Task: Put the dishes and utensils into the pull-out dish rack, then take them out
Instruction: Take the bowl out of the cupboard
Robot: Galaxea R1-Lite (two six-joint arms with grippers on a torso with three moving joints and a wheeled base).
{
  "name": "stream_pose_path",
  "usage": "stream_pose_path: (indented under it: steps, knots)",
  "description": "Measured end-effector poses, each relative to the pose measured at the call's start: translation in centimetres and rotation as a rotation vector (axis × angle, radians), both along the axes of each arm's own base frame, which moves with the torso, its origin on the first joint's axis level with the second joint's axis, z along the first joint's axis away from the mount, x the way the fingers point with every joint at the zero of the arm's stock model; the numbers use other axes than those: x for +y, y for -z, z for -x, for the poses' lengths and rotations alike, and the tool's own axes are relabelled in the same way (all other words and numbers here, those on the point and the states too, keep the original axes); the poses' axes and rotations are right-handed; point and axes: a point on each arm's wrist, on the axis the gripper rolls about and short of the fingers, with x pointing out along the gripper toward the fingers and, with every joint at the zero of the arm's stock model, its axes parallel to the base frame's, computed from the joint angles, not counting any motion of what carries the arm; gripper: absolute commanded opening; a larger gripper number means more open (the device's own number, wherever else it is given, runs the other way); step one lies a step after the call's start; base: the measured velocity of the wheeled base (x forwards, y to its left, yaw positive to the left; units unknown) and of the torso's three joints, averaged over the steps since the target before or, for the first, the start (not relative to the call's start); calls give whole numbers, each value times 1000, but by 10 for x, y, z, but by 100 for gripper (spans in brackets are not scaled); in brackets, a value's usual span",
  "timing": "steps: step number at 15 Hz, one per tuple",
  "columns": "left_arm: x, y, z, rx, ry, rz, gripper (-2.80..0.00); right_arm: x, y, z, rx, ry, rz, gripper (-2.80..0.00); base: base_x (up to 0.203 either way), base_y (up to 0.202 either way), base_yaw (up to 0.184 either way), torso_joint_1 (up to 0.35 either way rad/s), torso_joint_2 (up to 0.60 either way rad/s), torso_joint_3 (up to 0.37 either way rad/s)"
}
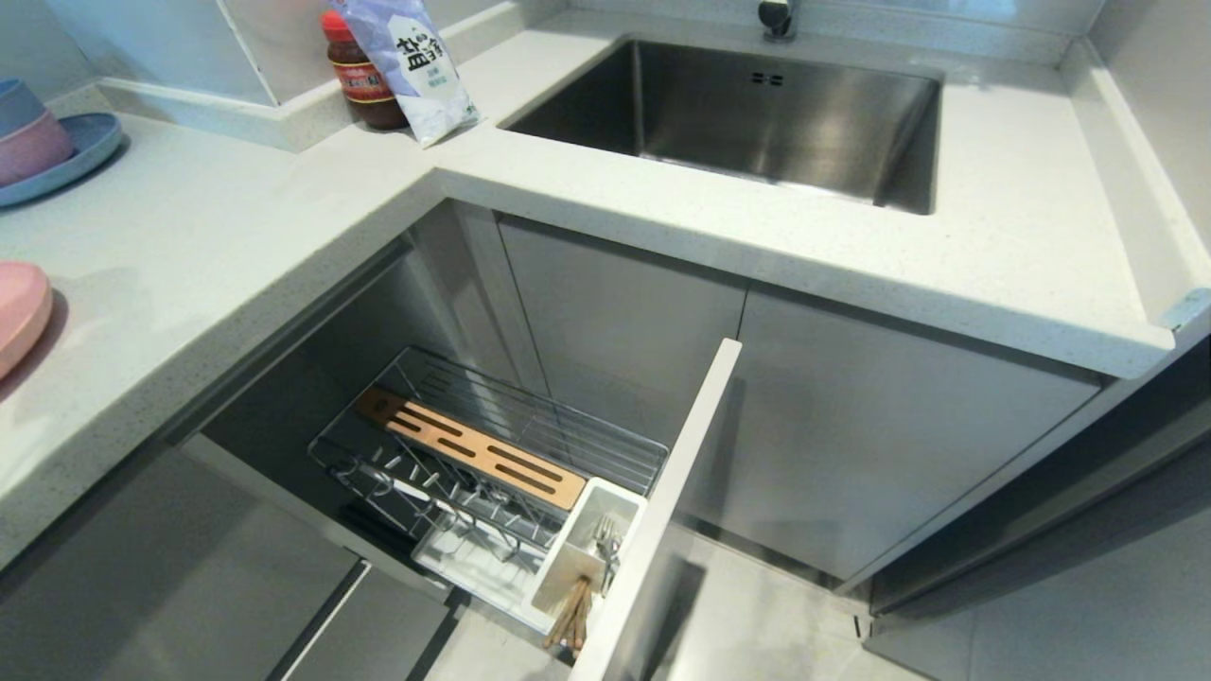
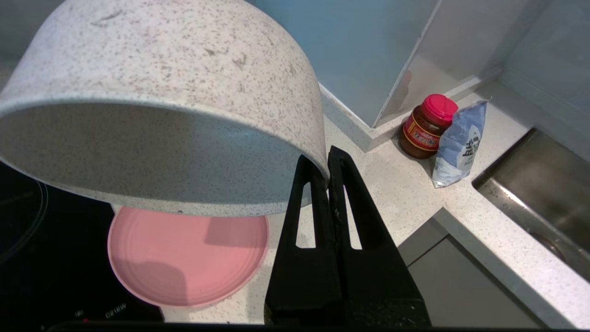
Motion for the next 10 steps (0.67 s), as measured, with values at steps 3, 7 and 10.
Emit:
stream_pose_path:
  steps: [3,7,10]
  knots:
    - [16,1,-3,30,-6,91,-280,0,0,0,0,0,0,-280,0,0,0,0,0,0]
    - [21,11,-8,80,40,98,-280,0,0,0,0,0,0,-280,0,0,0,0,0,0]
    - [25,31,-10,209,-19,24,-280,0,0,0,0,0,0,-280,0,0,0,0,0,0]
